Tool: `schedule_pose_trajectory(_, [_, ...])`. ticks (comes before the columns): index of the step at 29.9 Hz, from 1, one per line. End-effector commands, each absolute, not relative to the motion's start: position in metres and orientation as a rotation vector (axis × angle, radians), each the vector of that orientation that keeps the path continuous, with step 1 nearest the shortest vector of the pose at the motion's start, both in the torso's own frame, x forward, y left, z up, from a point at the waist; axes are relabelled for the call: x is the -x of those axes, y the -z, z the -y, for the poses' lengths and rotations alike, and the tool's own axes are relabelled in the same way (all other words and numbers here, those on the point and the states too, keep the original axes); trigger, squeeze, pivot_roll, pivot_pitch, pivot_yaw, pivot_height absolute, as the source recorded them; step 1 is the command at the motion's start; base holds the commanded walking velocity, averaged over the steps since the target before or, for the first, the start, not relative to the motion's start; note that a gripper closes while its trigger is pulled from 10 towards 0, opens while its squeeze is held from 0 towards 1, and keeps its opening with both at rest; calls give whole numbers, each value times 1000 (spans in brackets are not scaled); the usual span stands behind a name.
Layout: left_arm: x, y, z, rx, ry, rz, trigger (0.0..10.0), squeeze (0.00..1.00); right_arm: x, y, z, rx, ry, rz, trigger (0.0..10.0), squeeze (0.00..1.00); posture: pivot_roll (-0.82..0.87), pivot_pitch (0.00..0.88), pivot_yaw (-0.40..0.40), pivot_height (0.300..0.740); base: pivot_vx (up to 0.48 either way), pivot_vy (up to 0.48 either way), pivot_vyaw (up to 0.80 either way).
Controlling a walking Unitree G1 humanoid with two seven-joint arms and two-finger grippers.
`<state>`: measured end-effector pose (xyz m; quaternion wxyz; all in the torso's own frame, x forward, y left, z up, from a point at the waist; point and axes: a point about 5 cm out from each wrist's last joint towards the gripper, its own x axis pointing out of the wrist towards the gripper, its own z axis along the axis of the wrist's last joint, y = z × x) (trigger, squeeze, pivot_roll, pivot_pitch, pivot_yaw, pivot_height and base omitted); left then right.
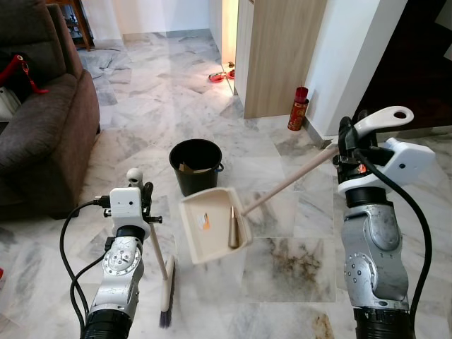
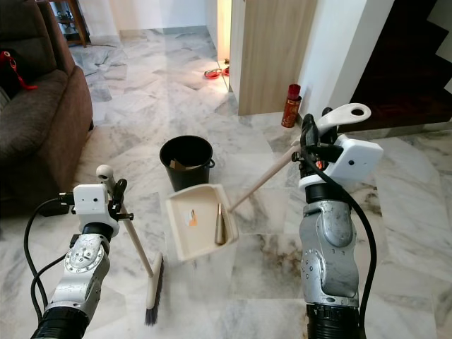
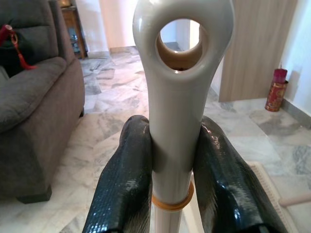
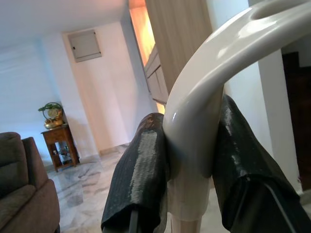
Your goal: Sweep floor
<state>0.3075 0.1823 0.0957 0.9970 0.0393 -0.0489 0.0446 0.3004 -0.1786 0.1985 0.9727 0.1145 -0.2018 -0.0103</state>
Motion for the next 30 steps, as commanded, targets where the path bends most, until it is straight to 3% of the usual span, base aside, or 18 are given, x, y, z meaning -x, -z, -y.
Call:
schedule_pose_trajectory(1, [-307,-104,-183,-103,-91,144,10000,0,-298,-220,176,-260,8,497,10000,0,-26,0,11,740,0,0,0])
schedule_pose_trajectory(7, [-305,-103,-182,-103,-90,143,10000,0,-299,-224,175,-278,12,506,10000,0,-25,0,8,740,80,0,0])
schedule_pose_trajectory(30, [-307,-105,-183,-112,-103,140,10000,0,-305,-233,170,-261,-1,514,10000,0,-24,0,8,740,263,0,0])
